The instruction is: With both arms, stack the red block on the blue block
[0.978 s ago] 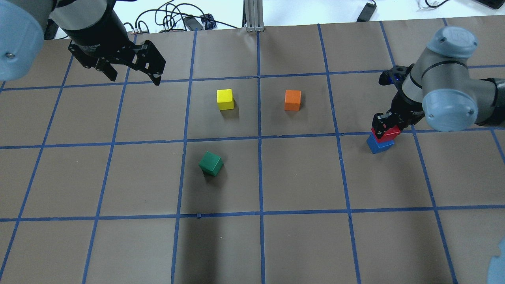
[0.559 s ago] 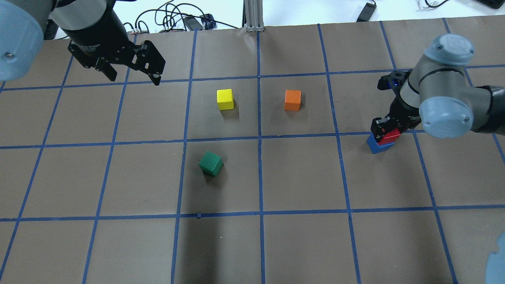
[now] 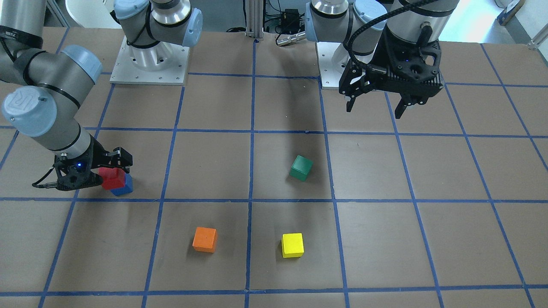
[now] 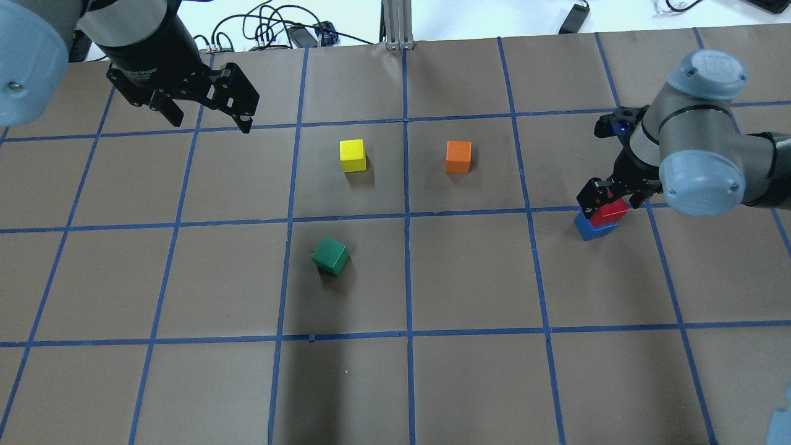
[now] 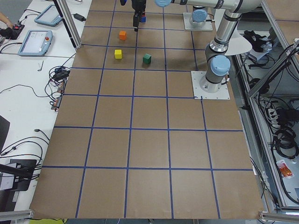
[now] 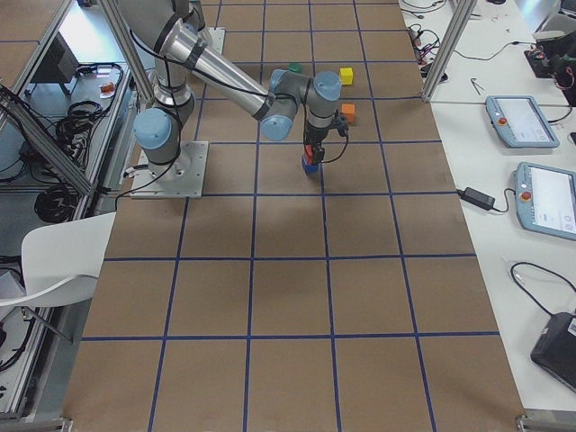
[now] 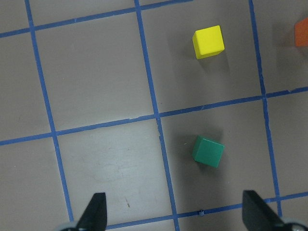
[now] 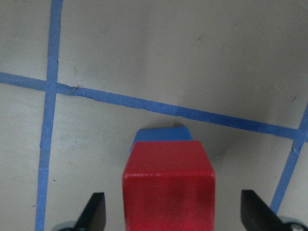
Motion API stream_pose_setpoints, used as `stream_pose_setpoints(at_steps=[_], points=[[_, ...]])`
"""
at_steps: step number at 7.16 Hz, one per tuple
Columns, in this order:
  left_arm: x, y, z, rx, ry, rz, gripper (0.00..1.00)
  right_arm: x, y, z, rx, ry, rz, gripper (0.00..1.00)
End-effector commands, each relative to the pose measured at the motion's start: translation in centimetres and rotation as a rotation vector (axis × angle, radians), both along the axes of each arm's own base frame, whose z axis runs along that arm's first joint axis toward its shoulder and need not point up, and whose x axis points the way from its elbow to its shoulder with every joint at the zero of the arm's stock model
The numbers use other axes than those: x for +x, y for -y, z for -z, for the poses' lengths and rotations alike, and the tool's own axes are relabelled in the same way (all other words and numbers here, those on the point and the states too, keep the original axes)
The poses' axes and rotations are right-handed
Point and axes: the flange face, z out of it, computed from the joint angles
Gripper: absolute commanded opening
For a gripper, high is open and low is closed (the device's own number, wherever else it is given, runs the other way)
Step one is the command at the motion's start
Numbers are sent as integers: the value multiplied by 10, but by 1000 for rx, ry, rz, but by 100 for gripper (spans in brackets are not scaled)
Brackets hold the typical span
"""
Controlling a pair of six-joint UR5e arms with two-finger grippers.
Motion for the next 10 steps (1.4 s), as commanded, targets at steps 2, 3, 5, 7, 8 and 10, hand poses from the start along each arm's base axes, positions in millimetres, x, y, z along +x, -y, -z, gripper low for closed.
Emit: stream_pose_setpoints(at_steps=[2,3,5,7,8,10], points=[[0,0,0,-1,0,0,100,0,7,-86,20,7,7,100],[0,-1,-1,-3,0,0,100,1,7,-126,44,9,25,100],[0,0,-1,-3,0,0,100,39,-2,-192,39,-2,113,100],[0,-1,-2,-5,0,0,100,123,-13,-213,-8,-5,101,100],[0,0,0,-1,-2,0,100,136,-13,-209,-15,-11,80,100],[0,0,-1,-3,0,0,100,139,-20,-210,-1,-17,216,100]])
